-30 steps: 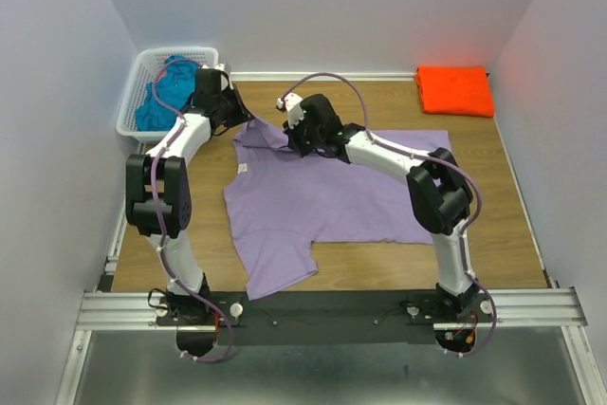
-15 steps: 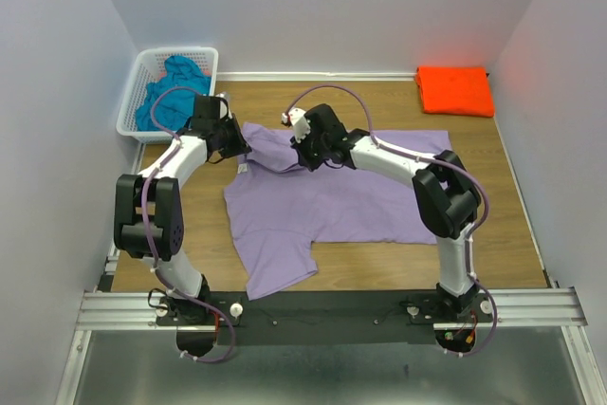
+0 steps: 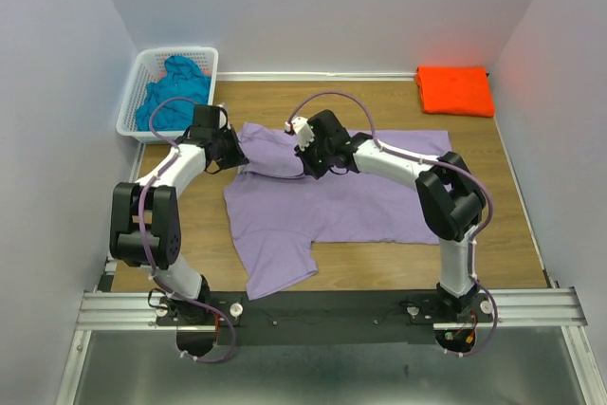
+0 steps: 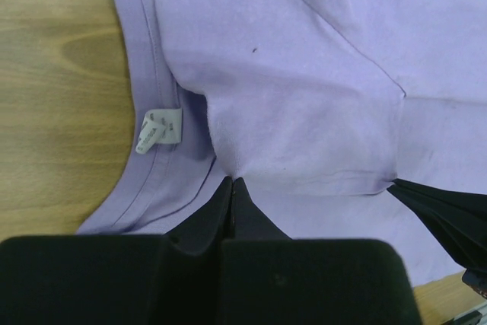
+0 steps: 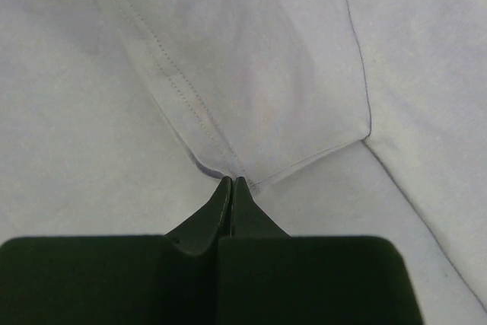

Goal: Fold and stack the t-shirts
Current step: Fold the tshirt

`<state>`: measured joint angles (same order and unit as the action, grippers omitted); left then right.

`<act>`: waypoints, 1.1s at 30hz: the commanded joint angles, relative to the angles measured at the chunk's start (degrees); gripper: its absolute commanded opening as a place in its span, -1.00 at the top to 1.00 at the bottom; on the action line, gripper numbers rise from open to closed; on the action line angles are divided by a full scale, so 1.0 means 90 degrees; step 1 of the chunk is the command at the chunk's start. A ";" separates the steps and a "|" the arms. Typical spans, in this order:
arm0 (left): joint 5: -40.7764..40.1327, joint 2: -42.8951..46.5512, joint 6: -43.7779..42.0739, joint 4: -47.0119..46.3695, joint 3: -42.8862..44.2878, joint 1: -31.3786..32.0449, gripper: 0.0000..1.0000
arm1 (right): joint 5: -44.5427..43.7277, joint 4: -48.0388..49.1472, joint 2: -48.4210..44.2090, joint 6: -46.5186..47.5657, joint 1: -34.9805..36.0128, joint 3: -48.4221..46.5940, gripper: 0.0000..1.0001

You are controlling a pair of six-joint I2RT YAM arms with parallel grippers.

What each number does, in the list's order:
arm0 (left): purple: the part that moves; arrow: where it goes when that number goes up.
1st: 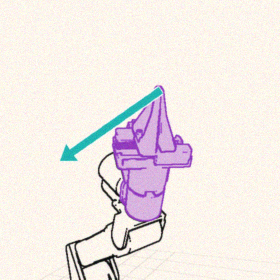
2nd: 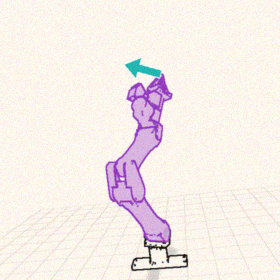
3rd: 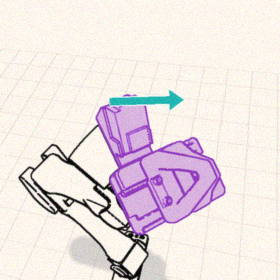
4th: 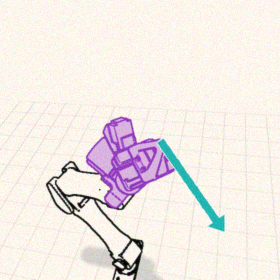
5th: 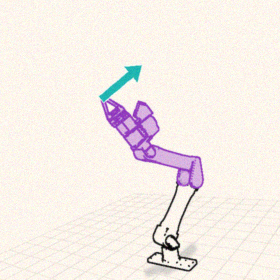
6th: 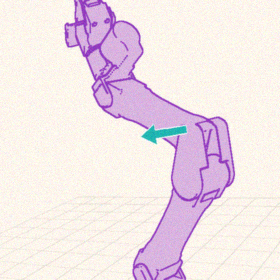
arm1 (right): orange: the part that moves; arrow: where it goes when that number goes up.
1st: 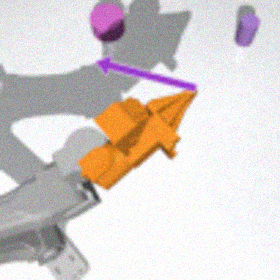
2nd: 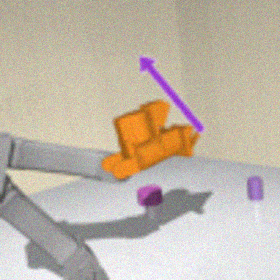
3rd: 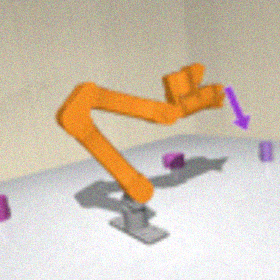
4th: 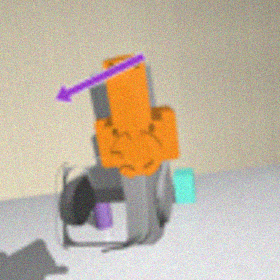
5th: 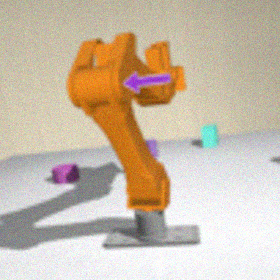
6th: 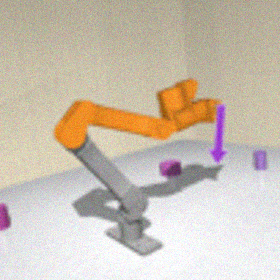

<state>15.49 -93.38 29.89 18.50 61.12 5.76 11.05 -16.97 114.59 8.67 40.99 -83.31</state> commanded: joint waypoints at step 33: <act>-0.0539 0.1469 0.0858 0.0093 -0.1518 0.0405 1.00 | -0.0016 -0.0292 -0.0154 0.0209 0.0064 0.0584 0.99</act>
<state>12.78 -82.32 35.81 19.53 49.23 9.13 11.46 -18.17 111.96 9.58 40.99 -79.22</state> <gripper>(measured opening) 0.005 0.009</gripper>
